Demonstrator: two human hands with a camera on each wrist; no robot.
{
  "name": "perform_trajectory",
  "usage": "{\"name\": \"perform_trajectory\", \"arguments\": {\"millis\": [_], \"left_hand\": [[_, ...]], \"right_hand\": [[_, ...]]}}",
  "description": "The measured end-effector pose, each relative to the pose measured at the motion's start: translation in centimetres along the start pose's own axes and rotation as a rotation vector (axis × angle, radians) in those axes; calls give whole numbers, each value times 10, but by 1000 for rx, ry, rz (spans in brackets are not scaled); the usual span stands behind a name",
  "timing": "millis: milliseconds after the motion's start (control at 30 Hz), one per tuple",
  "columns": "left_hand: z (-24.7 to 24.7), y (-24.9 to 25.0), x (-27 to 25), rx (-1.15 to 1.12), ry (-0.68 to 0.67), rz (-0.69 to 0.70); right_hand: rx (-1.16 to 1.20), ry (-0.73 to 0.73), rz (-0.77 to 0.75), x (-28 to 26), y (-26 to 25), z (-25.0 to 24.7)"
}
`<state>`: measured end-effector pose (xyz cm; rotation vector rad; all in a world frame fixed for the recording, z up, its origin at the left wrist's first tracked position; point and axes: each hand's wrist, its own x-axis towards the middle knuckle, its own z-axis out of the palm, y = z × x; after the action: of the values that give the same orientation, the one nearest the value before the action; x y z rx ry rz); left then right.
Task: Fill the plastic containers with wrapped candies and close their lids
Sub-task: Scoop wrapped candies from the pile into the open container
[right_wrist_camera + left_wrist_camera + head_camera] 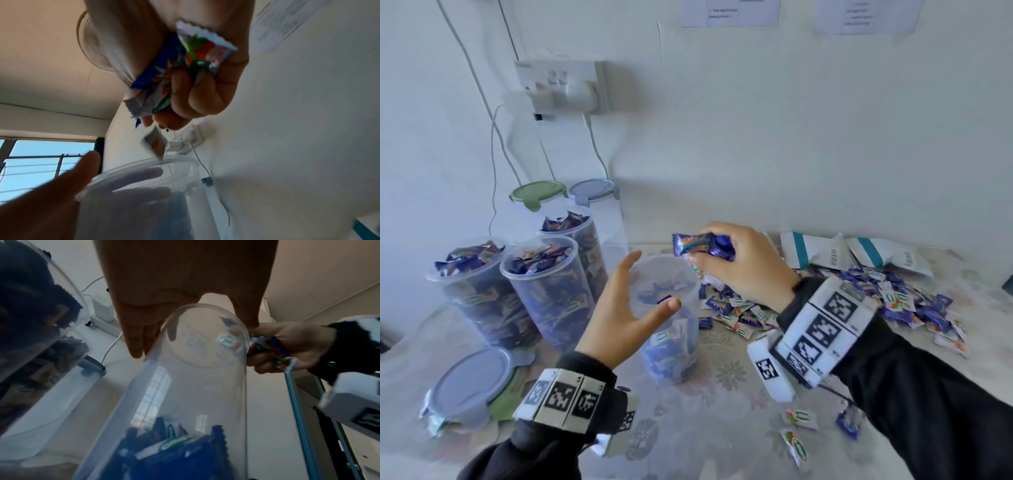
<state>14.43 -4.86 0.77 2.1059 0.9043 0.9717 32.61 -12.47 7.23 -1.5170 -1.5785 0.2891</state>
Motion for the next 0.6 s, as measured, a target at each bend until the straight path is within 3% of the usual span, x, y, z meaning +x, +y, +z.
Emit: {"name": "perform_trajectory", "arguments": {"millis": [200, 300, 367, 533, 600], "left_hand": [[2, -6, 1, -171, -19, -10], [1, -6, 1, -188, -25, -1], [1, -4, 0, -183, -20, 13], [2, -5, -1, -193, -16, -3], [1, -5, -1, -205, -30, 9]], "right_hand": [[-200, -291, 41, 37, -17, 20], [-299, -326, 24, 43, -23, 24], [-260, -256, -22, 46, -25, 28], [157, 144, -44, 47, -25, 49], [252, 212, -53, 45, -23, 58]]}}
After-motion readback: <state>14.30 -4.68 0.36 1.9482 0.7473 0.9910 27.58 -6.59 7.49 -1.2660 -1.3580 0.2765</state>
